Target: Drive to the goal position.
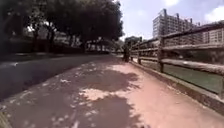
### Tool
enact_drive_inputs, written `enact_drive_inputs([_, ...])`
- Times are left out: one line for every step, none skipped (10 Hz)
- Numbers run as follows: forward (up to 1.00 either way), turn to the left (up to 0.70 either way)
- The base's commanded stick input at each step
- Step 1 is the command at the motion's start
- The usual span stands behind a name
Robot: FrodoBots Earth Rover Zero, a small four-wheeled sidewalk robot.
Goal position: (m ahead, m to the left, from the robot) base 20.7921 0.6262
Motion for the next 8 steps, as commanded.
enact_drive_inputs([0.7,0.0])
enact_drive_inputs([0.7,0.0])
enact_drive_inputs([0.7,0.0])
enact_drive_inputs([0.7,0.0])
enact_drive_inputs([0.7,0.0])
enact_drive_inputs([0.7,0.0])
enact_drive_inputs([0.7,0.0])
enact_drive_inputs([0.7,0.0])
